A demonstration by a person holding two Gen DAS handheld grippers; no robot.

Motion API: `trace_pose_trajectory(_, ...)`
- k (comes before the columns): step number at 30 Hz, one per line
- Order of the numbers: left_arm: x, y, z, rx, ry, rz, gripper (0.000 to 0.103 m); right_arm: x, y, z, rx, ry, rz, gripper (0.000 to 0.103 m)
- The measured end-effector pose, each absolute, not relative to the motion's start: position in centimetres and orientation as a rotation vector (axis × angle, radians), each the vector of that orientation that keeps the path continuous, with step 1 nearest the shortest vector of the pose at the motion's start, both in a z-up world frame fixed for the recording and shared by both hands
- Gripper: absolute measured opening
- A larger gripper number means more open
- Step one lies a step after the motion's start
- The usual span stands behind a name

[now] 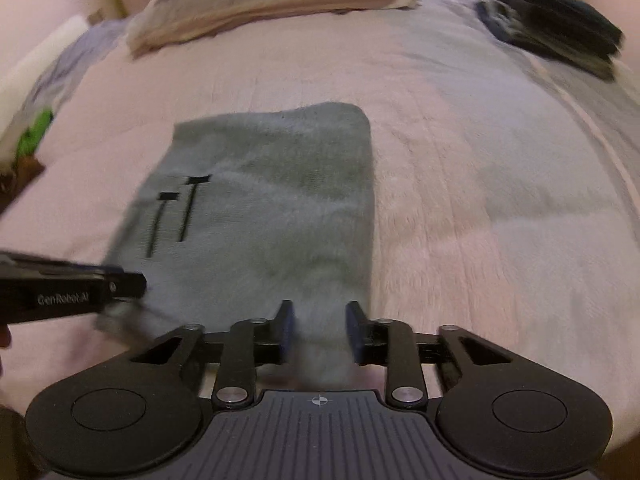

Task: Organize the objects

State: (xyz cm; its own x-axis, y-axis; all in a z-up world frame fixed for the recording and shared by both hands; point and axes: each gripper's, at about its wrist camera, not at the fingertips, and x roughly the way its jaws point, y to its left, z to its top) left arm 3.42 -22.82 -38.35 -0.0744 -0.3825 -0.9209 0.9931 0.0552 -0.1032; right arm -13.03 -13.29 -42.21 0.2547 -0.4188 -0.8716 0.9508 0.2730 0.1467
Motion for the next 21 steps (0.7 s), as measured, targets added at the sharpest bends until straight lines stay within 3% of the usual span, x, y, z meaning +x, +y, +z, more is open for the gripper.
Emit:
trace_pose_trajectory(1, 3.5, -22.1, -37.9, 0.831, 1.027, -1.379, 0.021, -13.0, -12.5, -42.0, 0.819, 0.839, -1.08, 0.055)
trace_pose_trajectory(4, 3.8, -19.6, -35.7, 0.872, 1.036, -1.365, 0.023, -13.0, -9.9, -40.1, 0.878, 0.828, -1.11, 0.057)
trace_pose_trajectory(9, 4.3, -16.2, -31.5, 0.887, 1.007, -1.38, 0.038, -13.6, -7.0, -35.9, 0.91, 0.77, -1.131, 0.065)
trace_pose_trajectory(21, 4.9, -15.0, -29.0, 0.879, 1.02, -1.36, 0.046, -13.1, -6.4, -34.4, 0.888, 0.817, -1.073, 0.066)
